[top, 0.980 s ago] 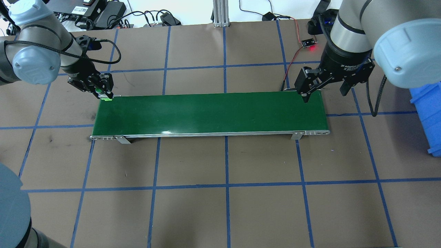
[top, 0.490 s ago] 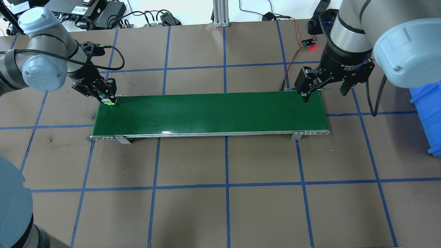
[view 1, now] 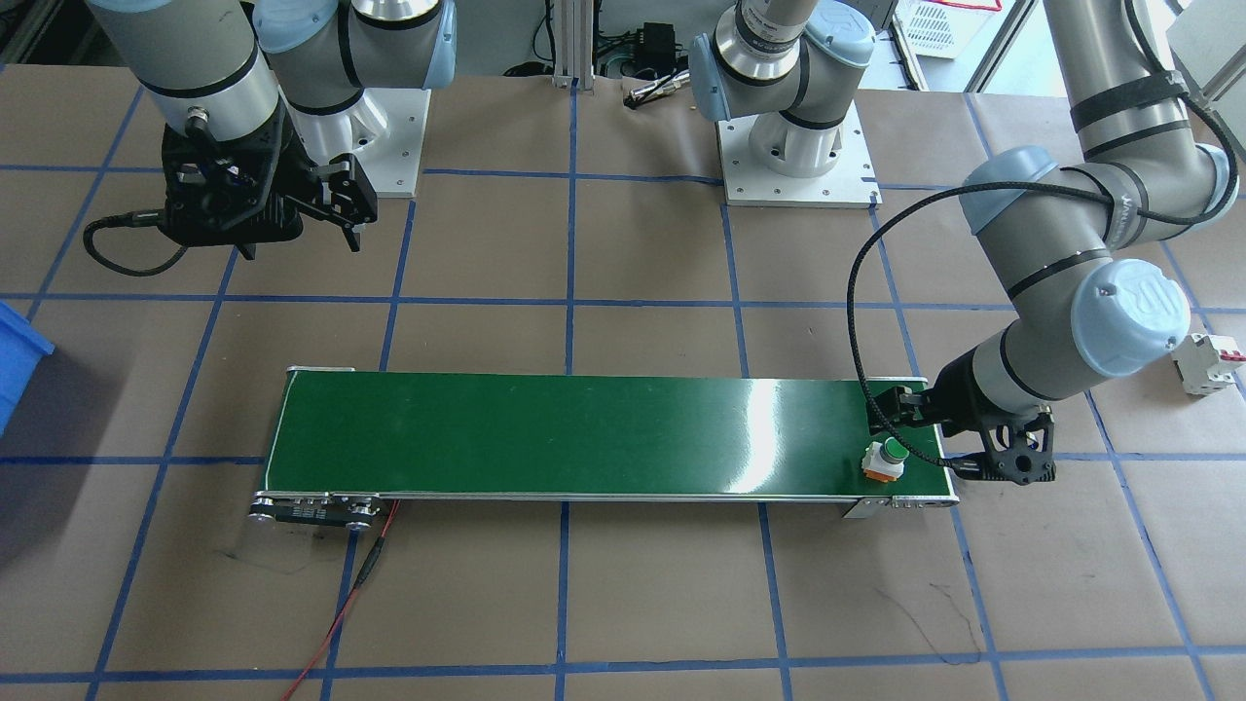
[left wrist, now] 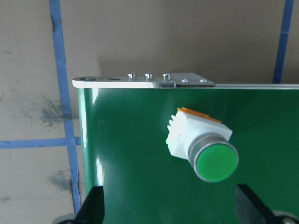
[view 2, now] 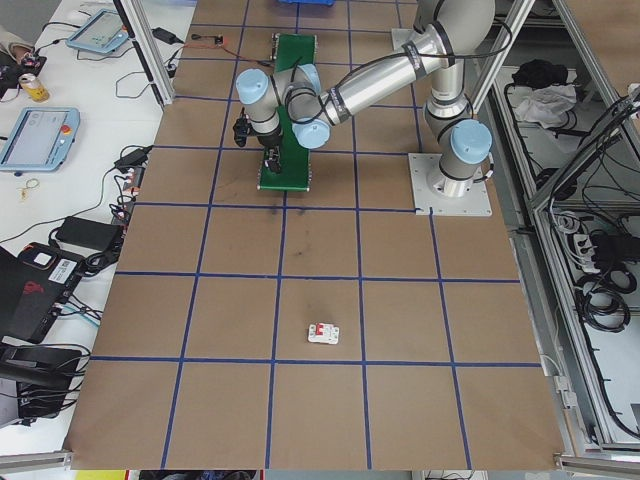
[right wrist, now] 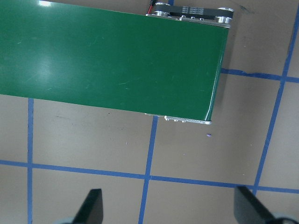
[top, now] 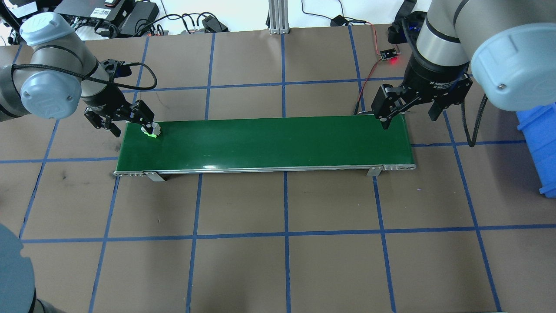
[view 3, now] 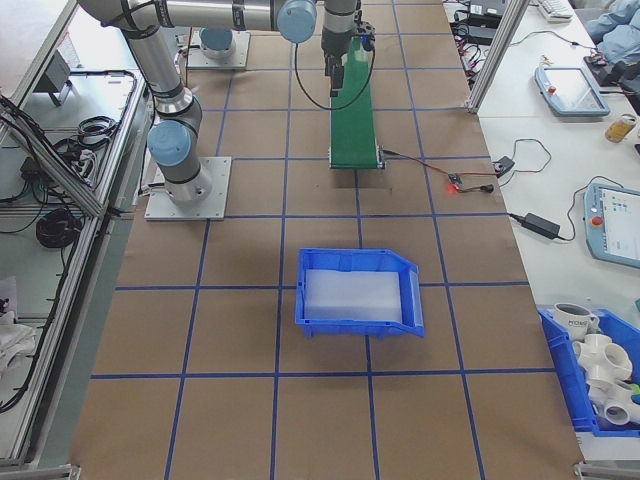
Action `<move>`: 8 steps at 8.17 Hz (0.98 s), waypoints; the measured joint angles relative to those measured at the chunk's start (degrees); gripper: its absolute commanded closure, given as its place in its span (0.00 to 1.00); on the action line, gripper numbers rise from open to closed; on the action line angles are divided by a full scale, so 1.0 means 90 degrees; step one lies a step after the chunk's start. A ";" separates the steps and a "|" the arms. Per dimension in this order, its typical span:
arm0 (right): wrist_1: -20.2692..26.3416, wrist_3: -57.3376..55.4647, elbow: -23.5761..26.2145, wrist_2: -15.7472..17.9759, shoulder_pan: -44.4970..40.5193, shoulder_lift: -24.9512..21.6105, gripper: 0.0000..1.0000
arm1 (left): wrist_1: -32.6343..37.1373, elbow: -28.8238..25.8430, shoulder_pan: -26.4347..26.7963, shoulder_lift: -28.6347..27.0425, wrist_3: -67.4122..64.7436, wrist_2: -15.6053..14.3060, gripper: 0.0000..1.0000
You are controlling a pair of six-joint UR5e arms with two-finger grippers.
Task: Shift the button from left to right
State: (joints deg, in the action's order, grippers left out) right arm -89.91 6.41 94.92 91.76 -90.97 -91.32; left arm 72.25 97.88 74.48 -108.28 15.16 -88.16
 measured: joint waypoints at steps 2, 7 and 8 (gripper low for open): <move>0.0000 0.0000 0.0002 0.0000 0.0000 0.0000 0.00 | 0.0492 -0.0034 0.0123 0.0361 -0.0589 0.0015 0.00; -0.0007 0.0010 0.0000 0.0009 0.0000 0.0015 0.00 | 0.1229 -0.0218 0.0312 0.1164 -0.0932 0.0054 0.00; -0.0009 0.0010 0.0000 0.0026 0.0000 0.0018 0.00 | 0.1231 -0.0329 0.0310 0.1205 -0.0926 0.0051 0.00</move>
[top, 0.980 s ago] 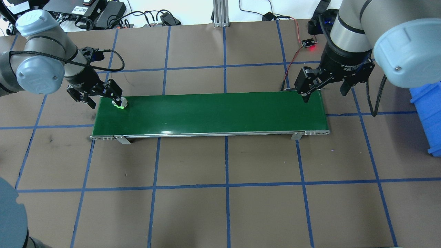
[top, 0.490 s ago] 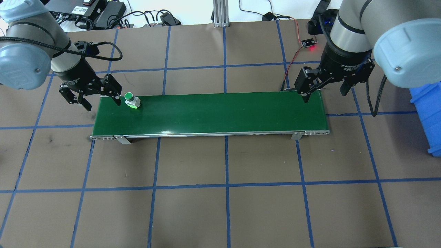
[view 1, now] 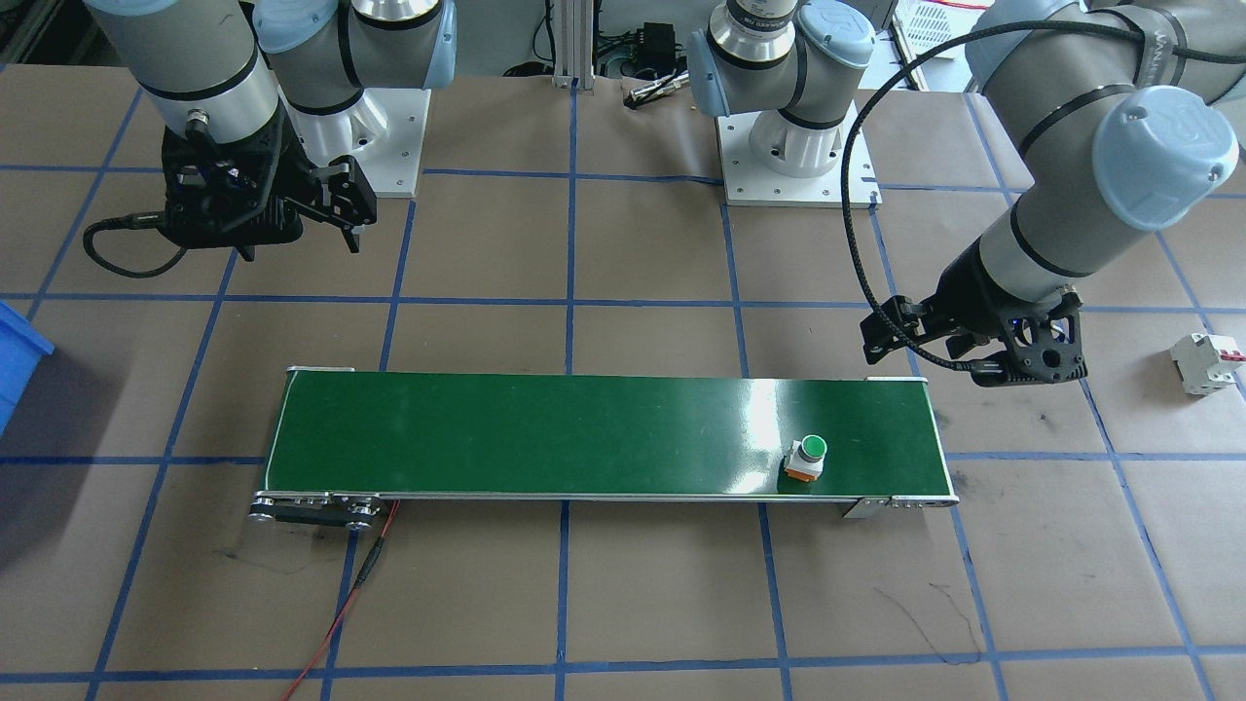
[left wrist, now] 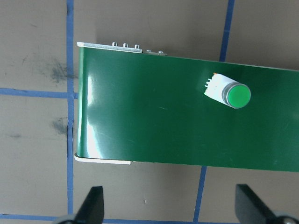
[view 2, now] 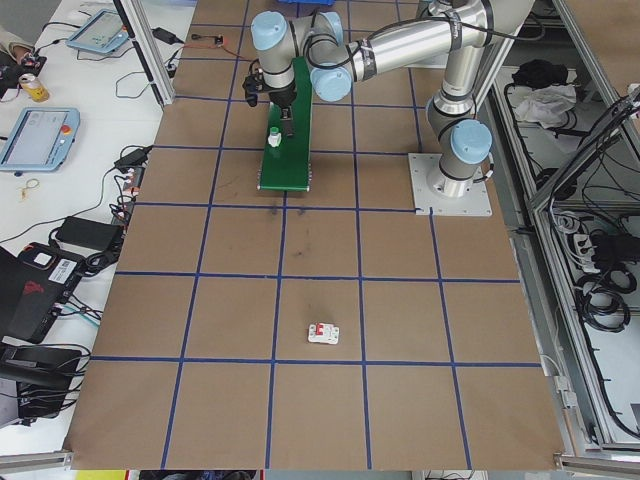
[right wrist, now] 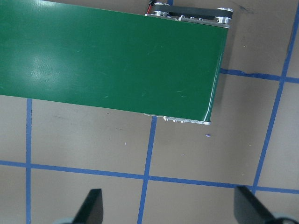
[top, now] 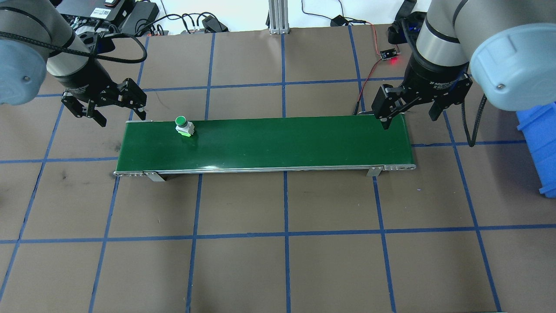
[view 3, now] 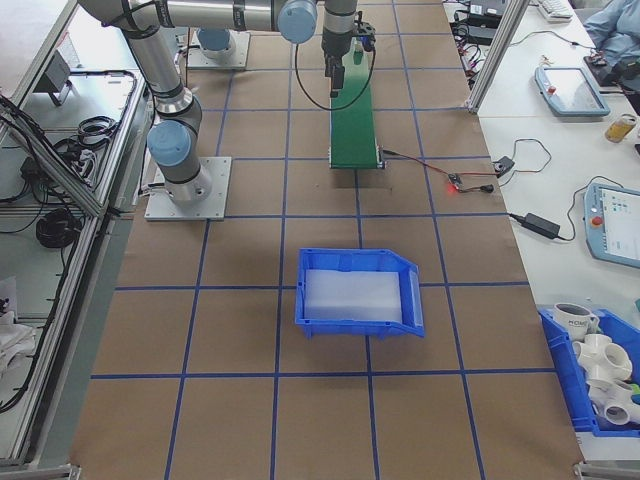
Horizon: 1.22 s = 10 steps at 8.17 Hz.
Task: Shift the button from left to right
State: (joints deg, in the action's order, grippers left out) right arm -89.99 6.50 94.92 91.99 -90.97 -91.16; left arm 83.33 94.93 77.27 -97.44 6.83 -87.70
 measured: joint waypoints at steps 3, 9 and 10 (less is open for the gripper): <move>-0.0001 0.0000 0.0007 0.0013 0.0000 0.0002 0.00 | -0.0027 -0.0212 -0.0043 0.0136 0.0017 0.0012 0.00; -0.0001 0.0000 0.0010 0.0017 0.0000 0.0007 0.00 | -0.0124 -0.0279 -0.0306 0.0498 0.0283 0.0058 0.00; -0.0001 0.0000 0.0010 0.0015 0.0000 0.0006 0.00 | -0.0148 -0.0273 -0.0380 0.0505 0.0316 0.0063 0.00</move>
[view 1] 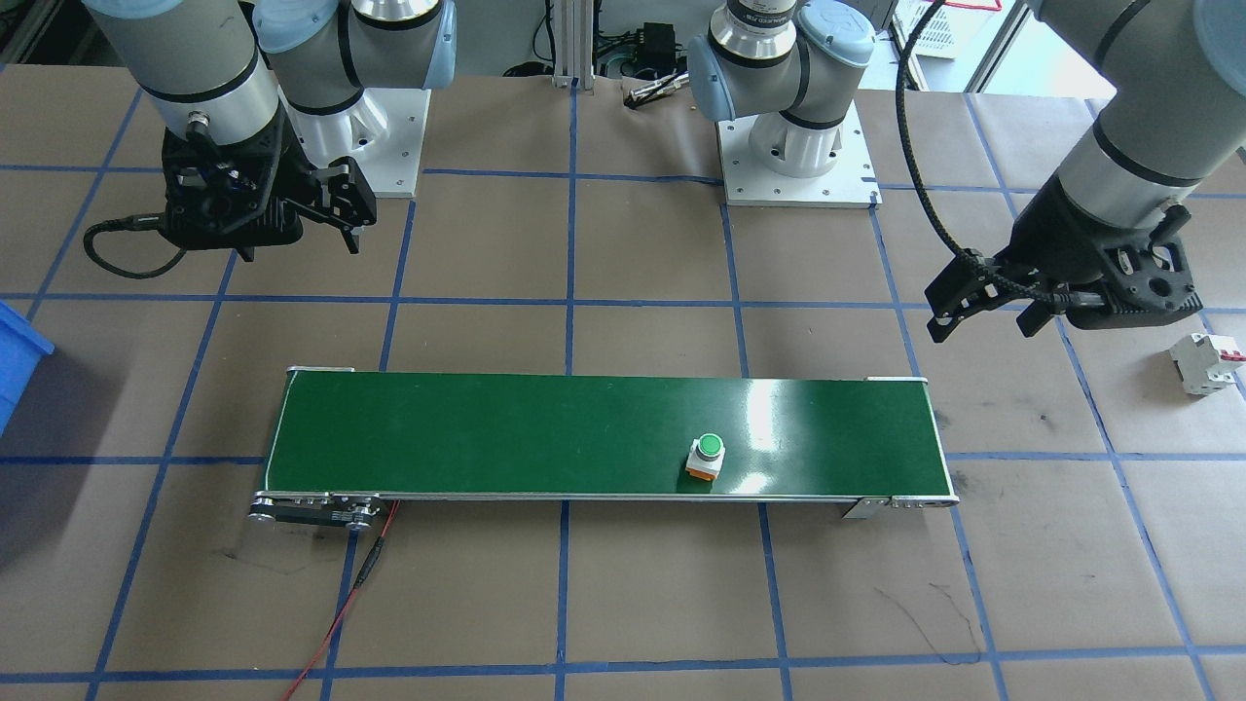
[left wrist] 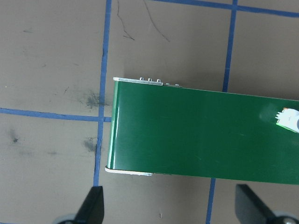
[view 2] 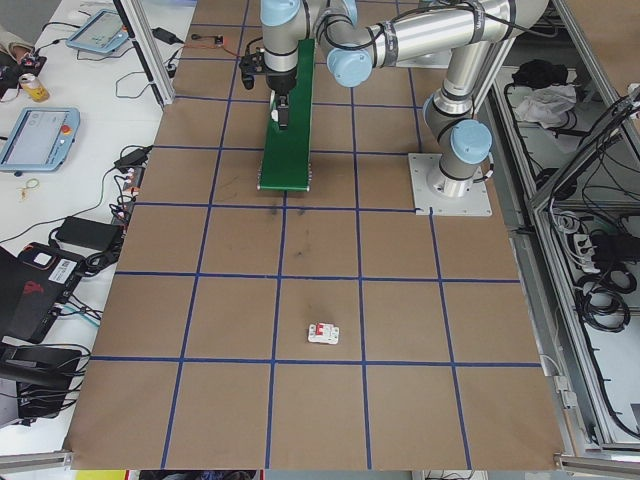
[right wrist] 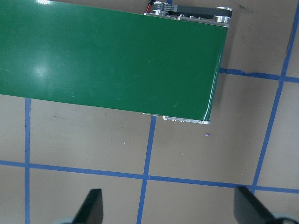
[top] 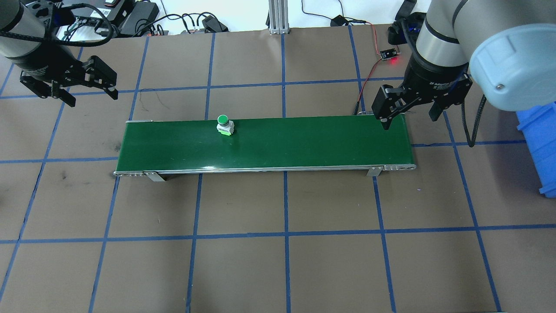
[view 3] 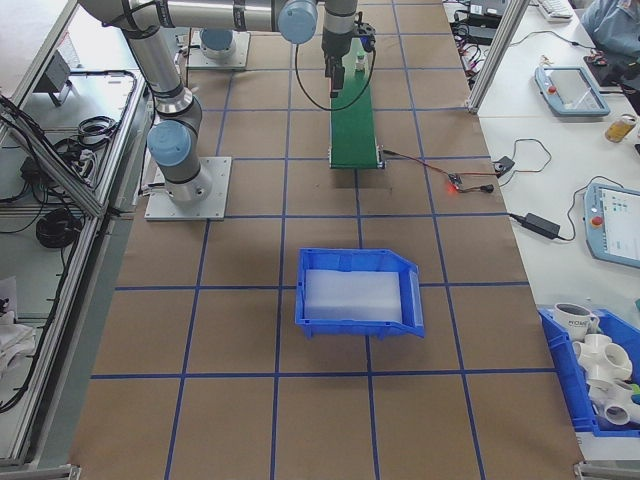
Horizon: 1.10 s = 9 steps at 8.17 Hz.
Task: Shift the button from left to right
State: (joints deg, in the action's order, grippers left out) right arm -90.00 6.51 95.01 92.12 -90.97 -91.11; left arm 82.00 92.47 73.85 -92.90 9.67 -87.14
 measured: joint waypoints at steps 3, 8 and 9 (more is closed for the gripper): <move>-0.0003 0.0023 0.0000 -0.0022 0.0000 0.0027 0.00 | -0.0033 0.0042 -0.0074 0.0060 0.0036 -0.0003 0.00; -0.1135 0.1278 0.0006 -0.0081 0.0000 0.0893 0.00 | -0.0031 -0.0007 -0.0099 0.0029 0.0035 0.0011 0.00; -0.1480 0.1705 0.0013 -0.0082 0.0000 0.1146 0.00 | -0.0030 -0.0009 -0.0104 0.0034 0.0035 0.0009 0.00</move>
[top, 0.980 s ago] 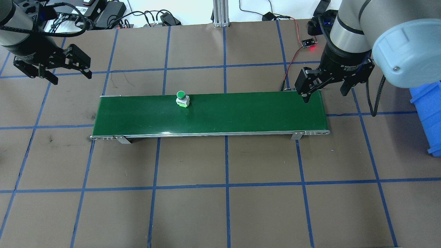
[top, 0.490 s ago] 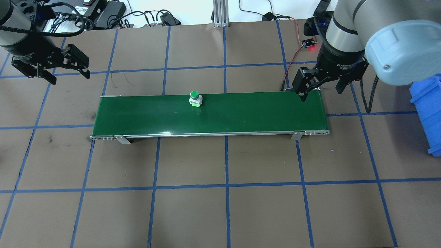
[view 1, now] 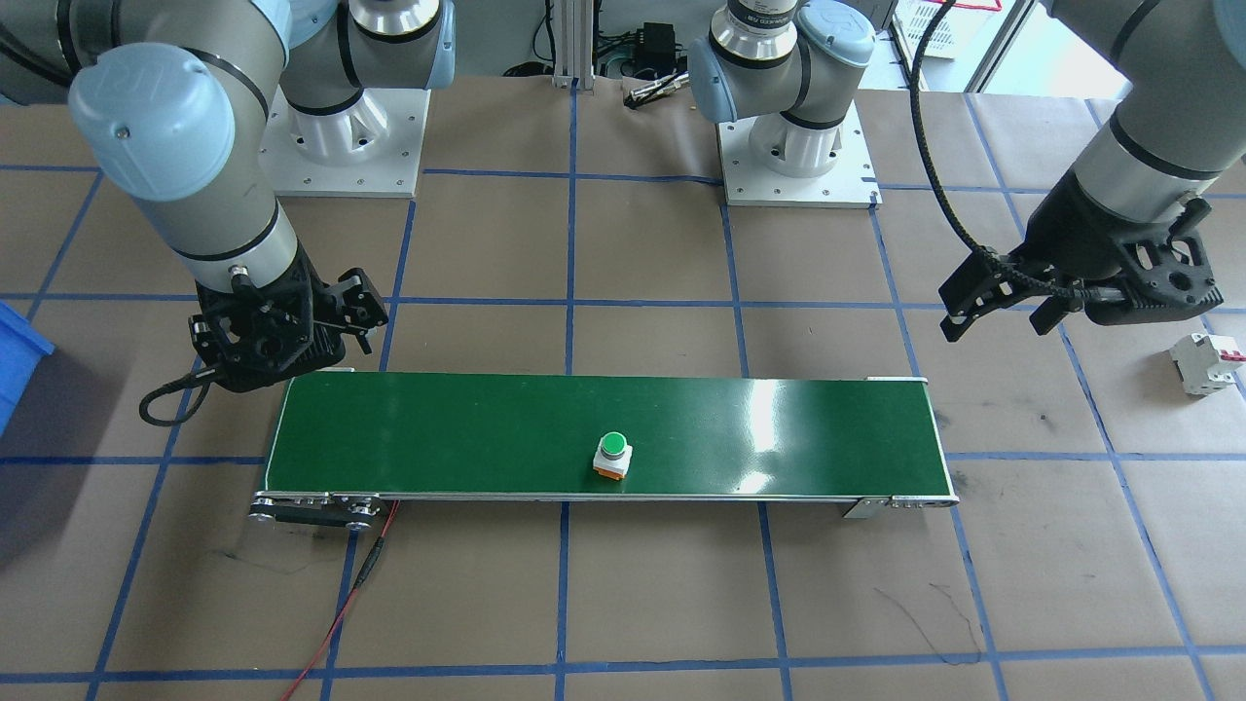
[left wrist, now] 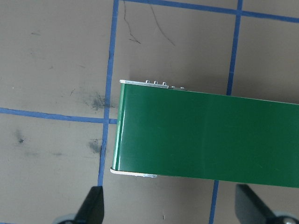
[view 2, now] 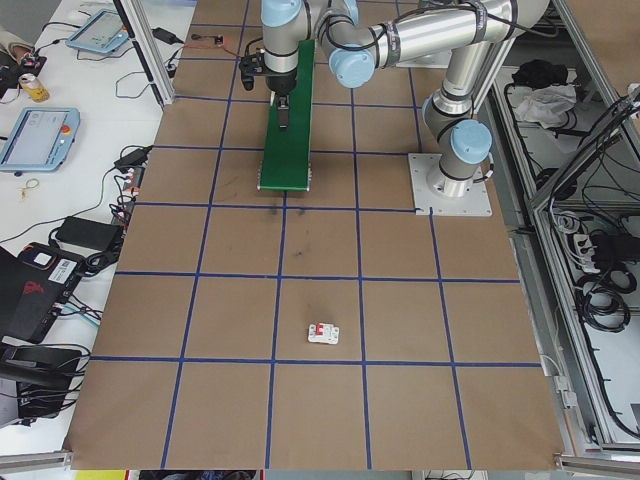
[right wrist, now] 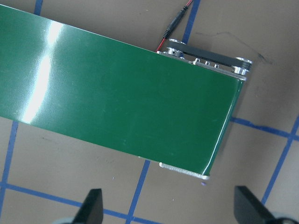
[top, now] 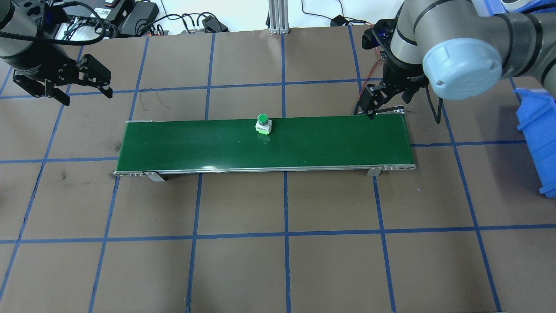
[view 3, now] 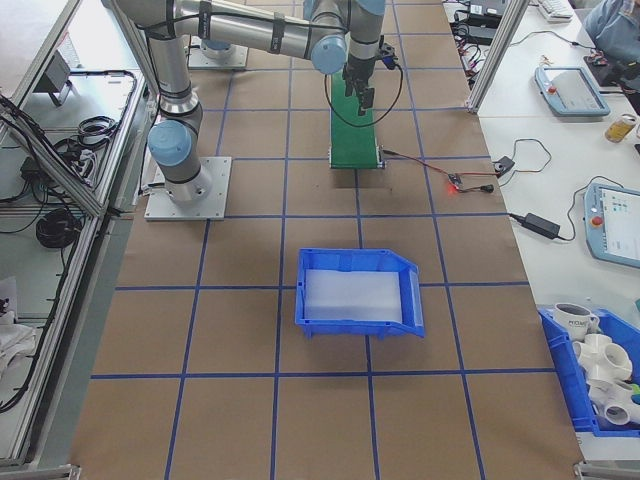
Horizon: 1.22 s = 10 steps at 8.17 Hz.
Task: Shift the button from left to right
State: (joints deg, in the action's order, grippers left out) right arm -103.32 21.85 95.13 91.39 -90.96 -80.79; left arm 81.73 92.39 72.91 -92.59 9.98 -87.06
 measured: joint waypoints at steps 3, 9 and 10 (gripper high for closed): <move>-0.0727 0.1485 0.0026 -0.0052 -0.0004 0.0519 0.00 | -0.0006 0.0001 -0.0005 -0.0039 0.0002 -0.0011 0.00; -0.1151 0.3129 0.0317 -0.1222 -0.0265 0.0896 0.05 | -0.0011 0.0005 0.0000 -0.0028 0.0010 -0.0014 0.00; -0.1173 0.3178 0.0338 -0.1376 -0.0367 0.0889 0.01 | -0.0025 0.0005 -0.0002 -0.0014 0.0010 -0.0014 0.00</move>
State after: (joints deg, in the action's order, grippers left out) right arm -113.88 50.45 98.17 79.00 -94.27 -72.79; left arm 81.51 92.44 72.89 -92.71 10.08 -87.19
